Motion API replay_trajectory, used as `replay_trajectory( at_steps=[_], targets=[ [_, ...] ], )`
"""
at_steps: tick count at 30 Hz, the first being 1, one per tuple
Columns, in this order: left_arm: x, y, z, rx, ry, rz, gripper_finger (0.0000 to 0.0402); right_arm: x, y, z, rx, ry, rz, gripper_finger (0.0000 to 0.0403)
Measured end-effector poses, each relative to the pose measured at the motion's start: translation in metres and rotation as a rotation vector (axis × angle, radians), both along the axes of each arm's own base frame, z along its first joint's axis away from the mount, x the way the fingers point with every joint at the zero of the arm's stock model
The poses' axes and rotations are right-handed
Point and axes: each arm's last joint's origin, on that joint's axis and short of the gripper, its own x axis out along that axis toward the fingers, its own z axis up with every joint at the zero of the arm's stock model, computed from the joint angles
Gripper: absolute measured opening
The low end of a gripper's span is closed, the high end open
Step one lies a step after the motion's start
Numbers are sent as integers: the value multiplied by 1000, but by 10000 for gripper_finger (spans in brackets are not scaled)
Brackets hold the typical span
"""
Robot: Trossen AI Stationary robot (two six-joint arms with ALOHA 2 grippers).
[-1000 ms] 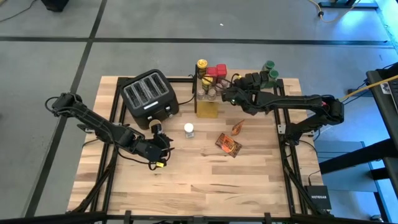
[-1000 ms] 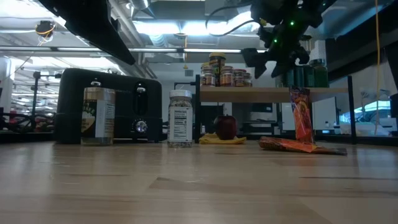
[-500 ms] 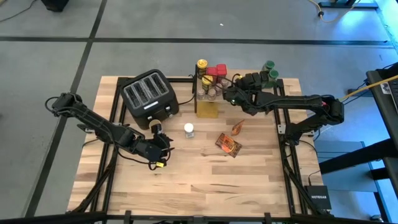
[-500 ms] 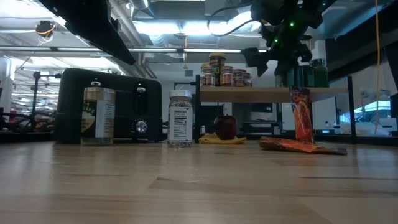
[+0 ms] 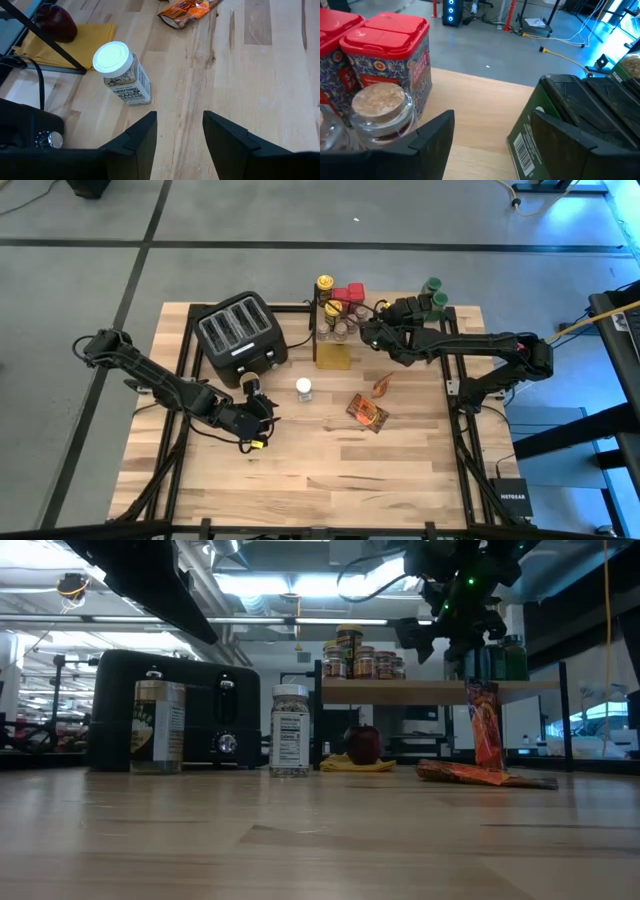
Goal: Shelf spices
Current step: Put the green seasoning can on the shelf, then put the white seasoning bottle on the shelf
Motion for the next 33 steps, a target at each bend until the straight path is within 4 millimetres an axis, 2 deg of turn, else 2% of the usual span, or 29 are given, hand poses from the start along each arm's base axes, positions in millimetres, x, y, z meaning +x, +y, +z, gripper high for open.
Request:
replay_trajectory(
  at_steps=[5, 9, 14, 20, 27, 33],
  targets=[
    [0, 0, 0, 0, 0, 0, 153, 6, 5, 4, -21, 9, 57, 266],
    [0, 0, 0, 0, 0, -1, 153, 8, 21, 16, -68, 12, 133, 266],
    [0, 0, 0, 0, 1, -1, 153, 2, 56, 36, -81, -16, 305, 266],
    [-1, -2, 0, 0, 1, -7, 153, -10, 108, 49, 76, -100, 657, 266],
    [-1, -2, 0, 1, 3, -7, 153, -13, 149, 39, 290, -101, 917, 266],
    [-1, -1, 0, 6, 5, -11, 153, 0, 172, 16, 290, -7, 960, 266]
  ],
)
